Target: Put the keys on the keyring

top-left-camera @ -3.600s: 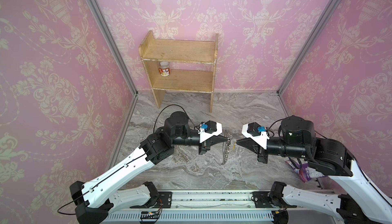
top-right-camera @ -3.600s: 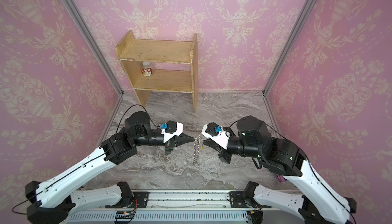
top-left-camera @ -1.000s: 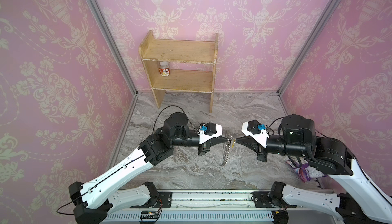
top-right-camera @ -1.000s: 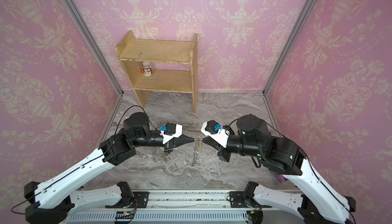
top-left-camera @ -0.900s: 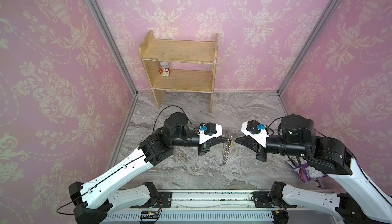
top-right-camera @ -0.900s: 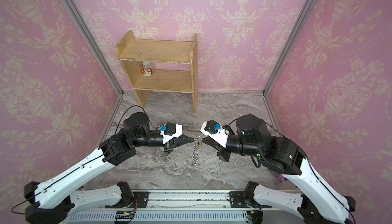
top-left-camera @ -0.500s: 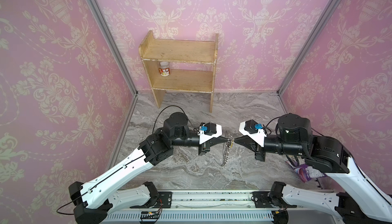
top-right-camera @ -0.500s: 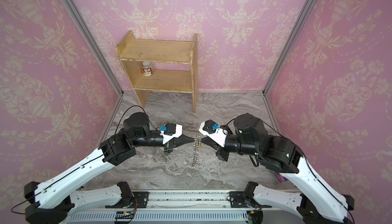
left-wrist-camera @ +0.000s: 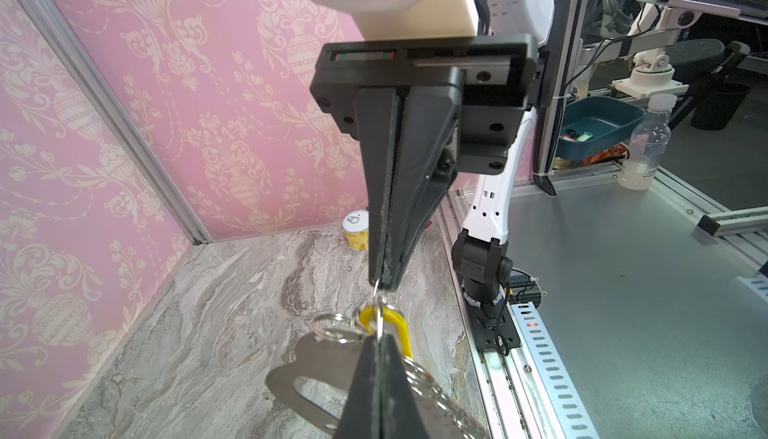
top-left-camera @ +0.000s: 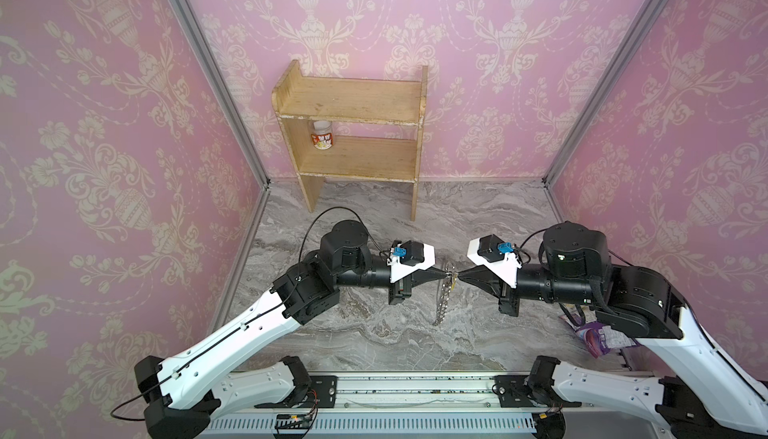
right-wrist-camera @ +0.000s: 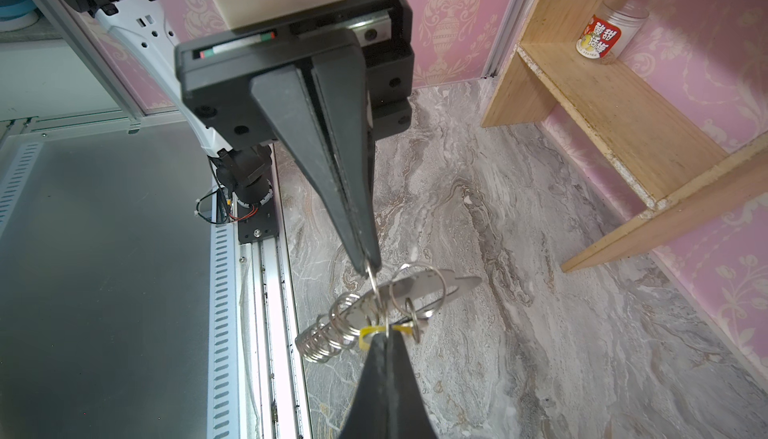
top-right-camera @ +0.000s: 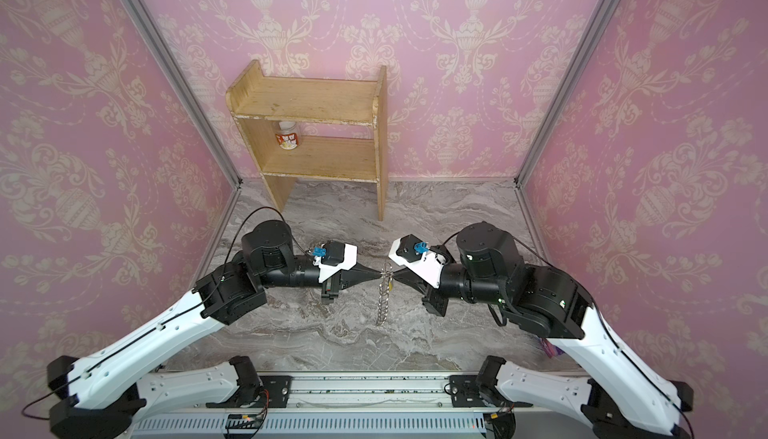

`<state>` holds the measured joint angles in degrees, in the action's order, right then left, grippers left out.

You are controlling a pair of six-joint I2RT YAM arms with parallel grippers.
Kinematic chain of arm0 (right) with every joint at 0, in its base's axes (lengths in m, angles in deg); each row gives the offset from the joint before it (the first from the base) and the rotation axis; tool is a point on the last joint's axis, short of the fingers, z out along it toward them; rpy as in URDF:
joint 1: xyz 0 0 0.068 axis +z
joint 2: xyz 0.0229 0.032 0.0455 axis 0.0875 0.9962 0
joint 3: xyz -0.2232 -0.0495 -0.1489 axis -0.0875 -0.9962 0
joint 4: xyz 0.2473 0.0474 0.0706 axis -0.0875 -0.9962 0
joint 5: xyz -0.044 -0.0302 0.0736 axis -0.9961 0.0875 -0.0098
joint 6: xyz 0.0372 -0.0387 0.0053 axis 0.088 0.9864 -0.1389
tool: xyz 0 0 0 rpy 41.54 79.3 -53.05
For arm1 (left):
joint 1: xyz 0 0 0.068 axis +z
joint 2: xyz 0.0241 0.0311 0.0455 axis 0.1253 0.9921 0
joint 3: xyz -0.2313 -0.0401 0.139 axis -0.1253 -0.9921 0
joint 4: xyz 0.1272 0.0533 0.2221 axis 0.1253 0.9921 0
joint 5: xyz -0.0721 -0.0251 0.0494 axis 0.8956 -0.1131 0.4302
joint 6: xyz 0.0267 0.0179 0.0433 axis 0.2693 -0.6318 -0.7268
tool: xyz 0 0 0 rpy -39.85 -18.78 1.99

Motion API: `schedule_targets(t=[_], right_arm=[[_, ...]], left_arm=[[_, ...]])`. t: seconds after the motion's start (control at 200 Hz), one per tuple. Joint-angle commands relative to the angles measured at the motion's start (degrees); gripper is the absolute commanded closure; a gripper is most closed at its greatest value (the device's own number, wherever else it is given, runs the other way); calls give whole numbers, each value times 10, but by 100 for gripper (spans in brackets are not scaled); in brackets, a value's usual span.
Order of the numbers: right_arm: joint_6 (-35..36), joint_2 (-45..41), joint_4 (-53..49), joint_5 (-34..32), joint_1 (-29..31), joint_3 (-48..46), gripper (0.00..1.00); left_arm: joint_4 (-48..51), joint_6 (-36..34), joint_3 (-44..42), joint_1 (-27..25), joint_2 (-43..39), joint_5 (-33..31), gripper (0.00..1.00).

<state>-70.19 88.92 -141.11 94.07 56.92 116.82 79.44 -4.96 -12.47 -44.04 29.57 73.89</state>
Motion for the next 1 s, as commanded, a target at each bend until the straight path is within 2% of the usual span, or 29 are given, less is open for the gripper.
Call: schedule_targets(t=[0.0,0.445,0.996], right_arm=[[-6,-15,4,12,2,7,100],[4,-3,-4,21,2,13,100],[5,-5,0,-8,2,15,100]], left_arm=[[-26,-11,-10,-5,-12,-8,100],[-31,-35,-7,-5,-9,-10,100],[-26,-41,-6,-5,-16,-8,100]])
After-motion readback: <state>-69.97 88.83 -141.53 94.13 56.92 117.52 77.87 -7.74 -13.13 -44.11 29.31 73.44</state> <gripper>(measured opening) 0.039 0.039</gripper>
